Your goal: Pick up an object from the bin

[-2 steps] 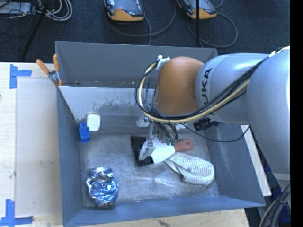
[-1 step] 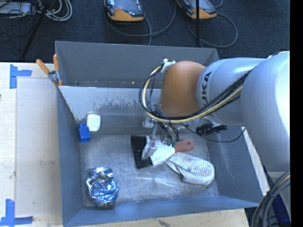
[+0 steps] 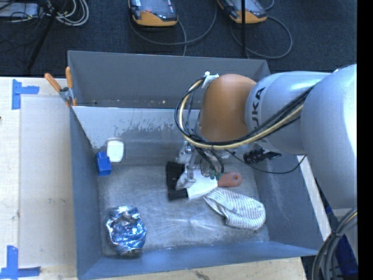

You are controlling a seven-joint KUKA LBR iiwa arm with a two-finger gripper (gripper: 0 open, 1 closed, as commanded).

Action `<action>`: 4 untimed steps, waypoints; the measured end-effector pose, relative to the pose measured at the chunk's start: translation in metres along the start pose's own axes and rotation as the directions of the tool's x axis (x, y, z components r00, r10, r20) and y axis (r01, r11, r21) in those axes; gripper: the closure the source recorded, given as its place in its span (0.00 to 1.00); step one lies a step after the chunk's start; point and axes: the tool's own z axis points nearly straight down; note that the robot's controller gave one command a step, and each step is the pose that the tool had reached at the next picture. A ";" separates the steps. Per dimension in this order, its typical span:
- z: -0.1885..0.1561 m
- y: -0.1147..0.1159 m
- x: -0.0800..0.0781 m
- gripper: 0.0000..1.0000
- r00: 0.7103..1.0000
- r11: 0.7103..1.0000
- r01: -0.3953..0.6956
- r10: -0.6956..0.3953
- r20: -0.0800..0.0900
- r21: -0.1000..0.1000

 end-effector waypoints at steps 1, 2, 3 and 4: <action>0.000 0.000 0.000 1.00 1.000 1.000 -0.001 0.001 0.000 0.000; -0.033 -0.001 0.006 1.00 1.000 1.000 -0.019 0.019 0.003 0.006; -0.093 0.004 0.005 1.00 1.000 1.000 -0.017 0.017 0.004 0.007; -0.131 0.010 0.002 1.00 0.999 0.999 -0.032 0.032 0.010 0.006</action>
Offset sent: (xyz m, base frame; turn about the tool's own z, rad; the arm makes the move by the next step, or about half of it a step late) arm -0.0058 0.0032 0.0992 0.0485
